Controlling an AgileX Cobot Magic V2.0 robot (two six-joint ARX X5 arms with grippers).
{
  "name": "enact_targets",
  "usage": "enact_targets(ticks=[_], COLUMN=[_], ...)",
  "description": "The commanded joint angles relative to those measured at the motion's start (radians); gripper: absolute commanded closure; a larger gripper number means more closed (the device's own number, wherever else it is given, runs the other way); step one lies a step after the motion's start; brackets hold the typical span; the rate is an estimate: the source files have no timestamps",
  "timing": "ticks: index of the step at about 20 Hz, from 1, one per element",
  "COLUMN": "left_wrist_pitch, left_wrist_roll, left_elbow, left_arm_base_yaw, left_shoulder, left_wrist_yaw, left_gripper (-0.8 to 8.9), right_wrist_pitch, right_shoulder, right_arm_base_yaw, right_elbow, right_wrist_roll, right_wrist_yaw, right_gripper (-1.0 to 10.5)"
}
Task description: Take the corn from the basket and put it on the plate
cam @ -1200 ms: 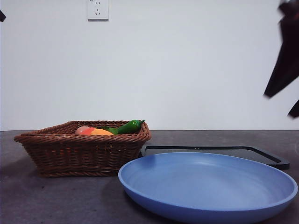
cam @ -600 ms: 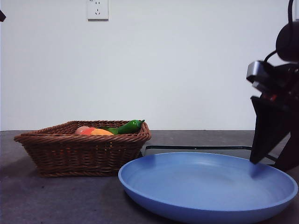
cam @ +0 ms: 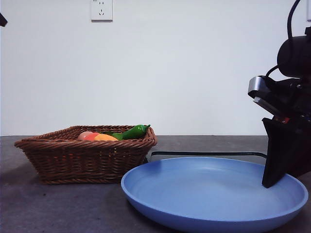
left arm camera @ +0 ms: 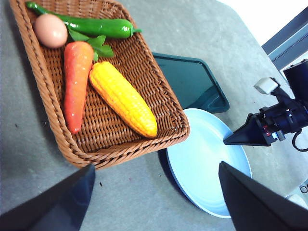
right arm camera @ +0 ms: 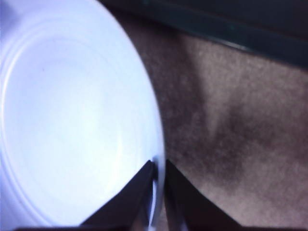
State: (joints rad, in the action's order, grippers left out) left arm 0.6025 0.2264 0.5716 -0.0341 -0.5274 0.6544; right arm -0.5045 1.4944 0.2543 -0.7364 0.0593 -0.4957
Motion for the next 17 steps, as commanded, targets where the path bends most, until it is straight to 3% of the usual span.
enact_targets(ticks=[1, 6, 13, 17], left_wrist_pitch=[-0.014, -0.027, -0.103, -0.122], left_wrist_roll=[0.003, 0.002, 0.042, 0.081], left_elbow=[0.032, 0.121, 0.255, 0.377], left_arm_base_yaw=[-0.004, -0.067, -0.253, -0.34], left_shoulder=[-0.031, -0.176, -0.498, -0.734], left_wrist_yaw=[0.003, -0.016, -0.233, -0.338], left_gripper=[3.97, 3.97, 3.97, 3.97], right_wrist_pitch=[-0.021, -0.099, -0.195, -0.227], right_shoulder=[0.003, -0.135, -0.453, -0.566], right_arm_base_yaw=[-0.008, -0.053, -0.182, -0.205], right_elbow=[-0.011, -0.012, -0.023, -0.061], right_wrist_roll=[-0.006, -0.006, 0.021, 0.035], right_wrist_yaw=[0.037, 0.075, 0.085, 0.085], right_gripper=[9.4, 9.4, 9.4, 9.4])
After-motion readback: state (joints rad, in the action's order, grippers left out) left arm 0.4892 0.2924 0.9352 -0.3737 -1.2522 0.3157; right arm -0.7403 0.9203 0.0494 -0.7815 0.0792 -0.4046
